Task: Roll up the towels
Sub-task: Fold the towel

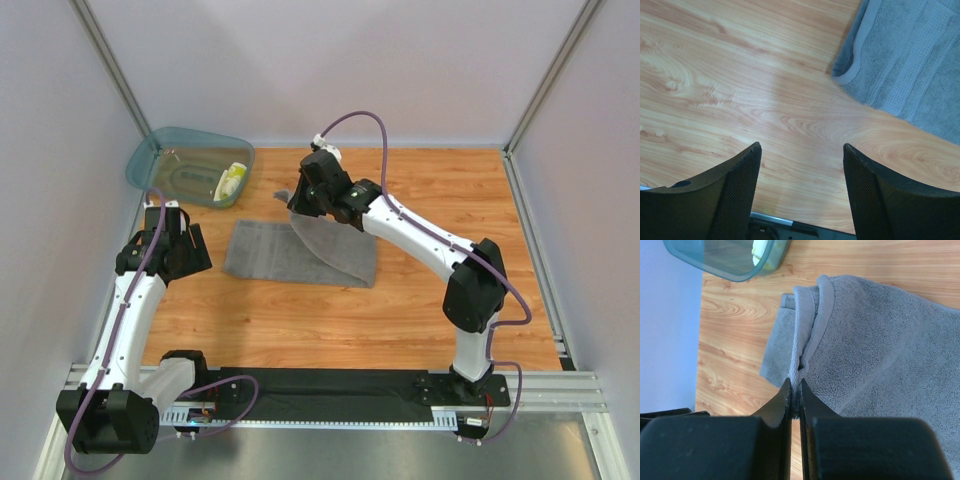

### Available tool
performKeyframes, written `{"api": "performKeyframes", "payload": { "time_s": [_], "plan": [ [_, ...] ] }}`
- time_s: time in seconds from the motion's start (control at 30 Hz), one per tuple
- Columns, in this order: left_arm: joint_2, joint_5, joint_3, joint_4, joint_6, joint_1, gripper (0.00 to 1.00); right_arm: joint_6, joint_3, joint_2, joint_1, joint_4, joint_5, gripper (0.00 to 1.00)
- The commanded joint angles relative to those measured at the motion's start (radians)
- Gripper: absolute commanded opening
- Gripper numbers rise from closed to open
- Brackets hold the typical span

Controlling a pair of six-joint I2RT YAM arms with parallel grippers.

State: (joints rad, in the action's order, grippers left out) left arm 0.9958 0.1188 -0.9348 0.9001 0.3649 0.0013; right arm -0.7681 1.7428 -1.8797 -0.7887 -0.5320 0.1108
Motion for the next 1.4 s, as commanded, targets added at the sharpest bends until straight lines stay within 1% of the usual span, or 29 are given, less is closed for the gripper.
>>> {"api": "performKeyframes", "payload": {
  "time_s": [0.0, 0.23, 0.47, 0.57, 0.63, 0.83, 1.0, 1.1, 1.23, 1.37],
  "plan": [
    [-0.014, 0.018, -0.016, 0.000, 0.009, 0.002, 0.72, -0.013, 0.064, -0.021, -0.024, 0.072, 0.015, 0.00],
    [-0.011, 0.018, -0.016, 0.002, 0.008, 0.002, 0.72, 0.004, 0.095, -0.114, -0.076, 0.121, 0.018, 0.00],
    [-0.008, 0.021, -0.016, 0.003, 0.009, 0.000, 0.72, 0.004, 0.113, -0.208, -0.121, 0.197, -0.019, 0.00],
    [-0.006, 0.024, -0.016, 0.003, 0.011, 0.000, 0.72, 0.000, 0.145, -0.245, -0.138, 0.214, -0.014, 0.00],
    [-0.005, 0.024, -0.015, 0.002, 0.009, 0.002, 0.72, -0.013, 0.150, -0.259, -0.144, 0.245, -0.013, 0.00],
    [-0.003, 0.027, -0.016, 0.005, 0.009, 0.000, 0.72, -0.017, 0.181, -0.279, -0.159, 0.264, 0.020, 0.00],
    [-0.002, 0.027, -0.016, 0.005, 0.011, 0.000, 0.72, -0.017, 0.185, -0.256, -0.162, 0.257, 0.101, 0.00],
    [0.000, 0.030, -0.016, 0.005, 0.009, 0.000, 0.72, 0.007, 0.191, -0.252, -0.179, 0.283, 0.127, 0.00],
    [0.001, 0.036, -0.016, 0.006, 0.012, 0.000, 0.72, 0.038, 0.248, -0.306, -0.201, 0.308, 0.109, 0.00],
    [0.004, 0.044, -0.016, 0.008, 0.014, 0.000, 0.72, 0.053, 0.284, -0.387, -0.222, 0.357, 0.029, 0.00]
  ]
}}
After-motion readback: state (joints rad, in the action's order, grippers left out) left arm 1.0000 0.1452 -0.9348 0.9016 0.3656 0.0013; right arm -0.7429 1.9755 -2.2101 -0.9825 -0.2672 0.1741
